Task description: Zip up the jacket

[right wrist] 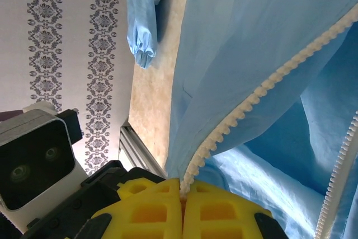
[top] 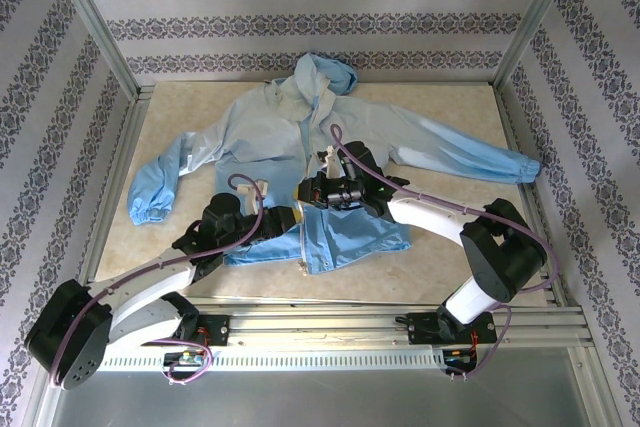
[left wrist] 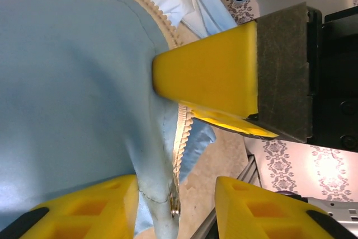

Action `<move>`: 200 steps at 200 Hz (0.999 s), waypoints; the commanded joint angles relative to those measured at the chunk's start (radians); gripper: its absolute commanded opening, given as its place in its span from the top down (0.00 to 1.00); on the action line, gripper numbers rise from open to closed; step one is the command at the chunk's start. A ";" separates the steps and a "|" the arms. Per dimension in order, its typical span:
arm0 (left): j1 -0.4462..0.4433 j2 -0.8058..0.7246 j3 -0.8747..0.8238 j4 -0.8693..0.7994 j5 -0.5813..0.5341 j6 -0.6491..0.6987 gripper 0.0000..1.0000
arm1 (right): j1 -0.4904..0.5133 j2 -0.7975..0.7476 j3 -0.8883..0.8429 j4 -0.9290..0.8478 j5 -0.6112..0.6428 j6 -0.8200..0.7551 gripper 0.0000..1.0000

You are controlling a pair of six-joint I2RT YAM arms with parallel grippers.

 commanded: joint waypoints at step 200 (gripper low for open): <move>0.099 -0.160 -0.096 -0.306 -0.043 -0.016 1.00 | 0.205 -0.101 -0.144 -0.537 0.464 -0.256 0.45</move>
